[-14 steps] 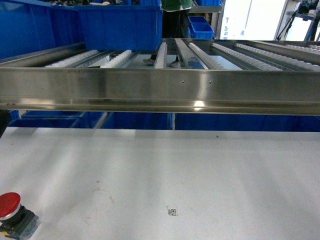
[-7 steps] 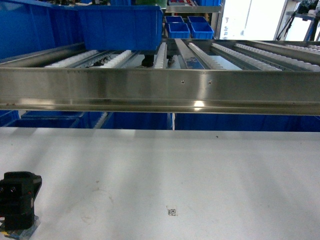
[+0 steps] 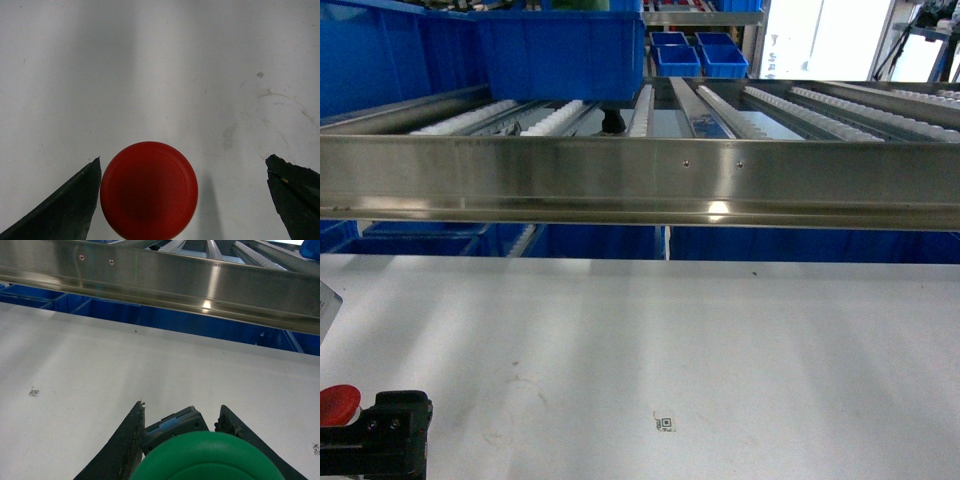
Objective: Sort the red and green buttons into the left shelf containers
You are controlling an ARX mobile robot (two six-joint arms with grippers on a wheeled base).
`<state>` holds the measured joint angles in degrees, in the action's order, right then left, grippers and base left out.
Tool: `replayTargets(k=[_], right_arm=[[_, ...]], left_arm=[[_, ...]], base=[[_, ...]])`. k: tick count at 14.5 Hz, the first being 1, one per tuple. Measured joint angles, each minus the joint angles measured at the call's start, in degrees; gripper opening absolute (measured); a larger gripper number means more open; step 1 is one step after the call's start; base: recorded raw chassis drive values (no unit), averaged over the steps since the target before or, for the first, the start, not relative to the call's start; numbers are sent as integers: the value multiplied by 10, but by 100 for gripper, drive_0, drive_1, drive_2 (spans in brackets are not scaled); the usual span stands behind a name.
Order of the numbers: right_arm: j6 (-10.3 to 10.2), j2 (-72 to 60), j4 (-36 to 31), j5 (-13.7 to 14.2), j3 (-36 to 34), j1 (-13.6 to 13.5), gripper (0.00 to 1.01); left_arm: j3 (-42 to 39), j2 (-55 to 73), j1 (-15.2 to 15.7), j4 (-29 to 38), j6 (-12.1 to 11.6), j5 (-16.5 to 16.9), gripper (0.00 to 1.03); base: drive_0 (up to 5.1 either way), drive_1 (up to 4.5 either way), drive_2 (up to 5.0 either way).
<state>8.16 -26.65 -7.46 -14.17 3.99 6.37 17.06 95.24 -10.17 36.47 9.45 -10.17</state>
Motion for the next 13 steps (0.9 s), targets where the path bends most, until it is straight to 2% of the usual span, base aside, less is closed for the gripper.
replayTargets(k=[2,6,11,13], right_arm=[[0,0,0,0,0,0,37],[0,0,0,0,0,0,36],[0,0,0,0,0,0,36],[0,0,0,0,0,0,36]], left_arm=[[0,13,10,20,0,-5,98],[0,41,28,53,-4,10,98],[-10,68,31,92,-4,23,43],[-21,74,28,115,5,22,27]], base=[[0,0,0],[0,0,0],[0,0,0],[0,0,0]])
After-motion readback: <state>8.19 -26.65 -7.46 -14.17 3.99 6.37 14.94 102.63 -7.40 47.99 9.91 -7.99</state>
